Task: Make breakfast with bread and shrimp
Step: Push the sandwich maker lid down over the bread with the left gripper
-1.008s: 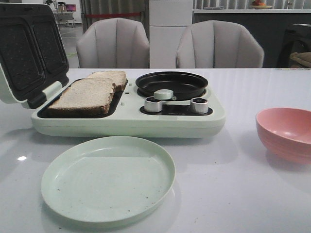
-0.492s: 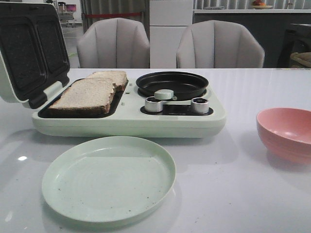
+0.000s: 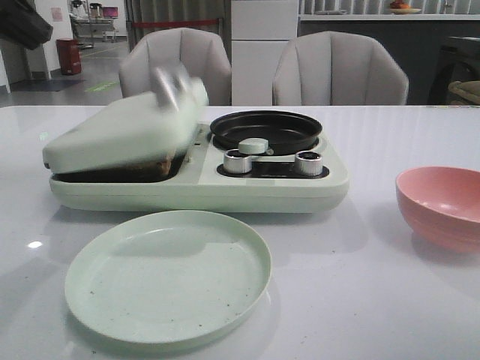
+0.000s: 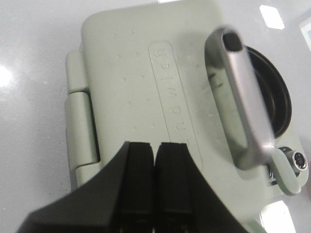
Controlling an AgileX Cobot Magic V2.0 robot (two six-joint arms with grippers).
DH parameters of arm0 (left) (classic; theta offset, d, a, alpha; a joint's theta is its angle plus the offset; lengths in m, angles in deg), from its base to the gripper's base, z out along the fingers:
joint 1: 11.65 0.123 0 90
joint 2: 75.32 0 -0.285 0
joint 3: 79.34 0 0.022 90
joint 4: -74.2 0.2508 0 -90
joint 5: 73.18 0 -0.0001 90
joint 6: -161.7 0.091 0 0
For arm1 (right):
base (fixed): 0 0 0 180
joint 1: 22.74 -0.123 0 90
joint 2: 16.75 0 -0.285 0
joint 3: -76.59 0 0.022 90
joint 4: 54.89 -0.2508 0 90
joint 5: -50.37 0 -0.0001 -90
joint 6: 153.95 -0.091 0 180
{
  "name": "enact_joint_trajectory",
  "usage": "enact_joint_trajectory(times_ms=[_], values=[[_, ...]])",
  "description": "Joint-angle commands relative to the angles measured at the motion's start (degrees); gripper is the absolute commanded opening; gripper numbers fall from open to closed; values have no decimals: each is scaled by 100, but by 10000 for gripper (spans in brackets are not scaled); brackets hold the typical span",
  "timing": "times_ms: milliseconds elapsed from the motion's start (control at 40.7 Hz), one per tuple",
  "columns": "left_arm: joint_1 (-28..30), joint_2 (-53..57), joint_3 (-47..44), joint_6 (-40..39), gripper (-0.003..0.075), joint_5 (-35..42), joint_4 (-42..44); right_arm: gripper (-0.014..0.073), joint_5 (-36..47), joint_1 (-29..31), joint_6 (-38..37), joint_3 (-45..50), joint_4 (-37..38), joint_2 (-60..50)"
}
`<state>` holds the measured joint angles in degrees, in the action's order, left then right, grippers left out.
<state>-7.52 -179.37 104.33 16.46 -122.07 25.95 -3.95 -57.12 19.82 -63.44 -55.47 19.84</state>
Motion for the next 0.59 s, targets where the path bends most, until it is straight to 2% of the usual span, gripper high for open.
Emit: enact_joint_trajectory(times_ms=[0,221,566], values=[[-341,657,-288,73,102,493,-132,440,366,5,12,-155,-7,10],[-1203,1522,-1544,105,102,1295,124,440,366,5,12,-155,-7,10],[-2935,2935,-3186,105,102,2498,492,440,366,5,12,-155,-7,10]])
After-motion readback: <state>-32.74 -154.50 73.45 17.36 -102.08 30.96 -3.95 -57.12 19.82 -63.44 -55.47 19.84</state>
